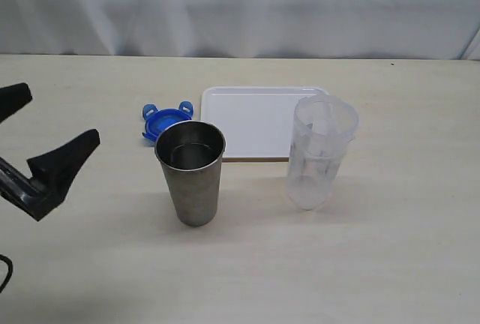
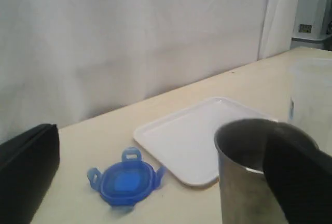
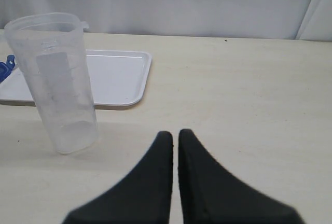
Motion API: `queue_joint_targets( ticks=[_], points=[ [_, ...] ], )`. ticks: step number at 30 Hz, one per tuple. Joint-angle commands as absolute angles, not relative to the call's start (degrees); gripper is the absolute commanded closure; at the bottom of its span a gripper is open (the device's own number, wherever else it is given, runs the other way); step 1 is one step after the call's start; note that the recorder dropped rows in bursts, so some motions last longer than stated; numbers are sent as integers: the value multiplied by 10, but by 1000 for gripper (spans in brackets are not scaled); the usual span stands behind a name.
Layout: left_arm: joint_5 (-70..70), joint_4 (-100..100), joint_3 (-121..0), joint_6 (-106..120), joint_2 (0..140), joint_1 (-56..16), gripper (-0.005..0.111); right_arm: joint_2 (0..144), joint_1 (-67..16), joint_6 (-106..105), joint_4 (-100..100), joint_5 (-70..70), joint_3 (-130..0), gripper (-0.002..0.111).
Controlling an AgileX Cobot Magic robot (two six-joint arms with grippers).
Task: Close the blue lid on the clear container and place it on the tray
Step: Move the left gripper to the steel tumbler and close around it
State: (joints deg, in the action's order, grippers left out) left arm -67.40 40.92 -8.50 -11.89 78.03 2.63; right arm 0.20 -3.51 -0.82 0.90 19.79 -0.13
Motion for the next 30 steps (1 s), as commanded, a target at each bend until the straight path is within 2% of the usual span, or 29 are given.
queue_joint_targets(
  ticks=[1,6,14,30],
  points=[
    [-700,446,-103,-92,873,26,2,0,-33,-6,8,198,0,104],
    [-700,547,-145,-94,944,26,2,0,-33,-6,8,198,0,104],
    [-700,580,-198,-94,1045,22,2,0,-33,-6,8,198,0,104],
    [-700,549,-304,-92,1169,-94,2,0,-33,-6,8,198,0,104]
  ],
)
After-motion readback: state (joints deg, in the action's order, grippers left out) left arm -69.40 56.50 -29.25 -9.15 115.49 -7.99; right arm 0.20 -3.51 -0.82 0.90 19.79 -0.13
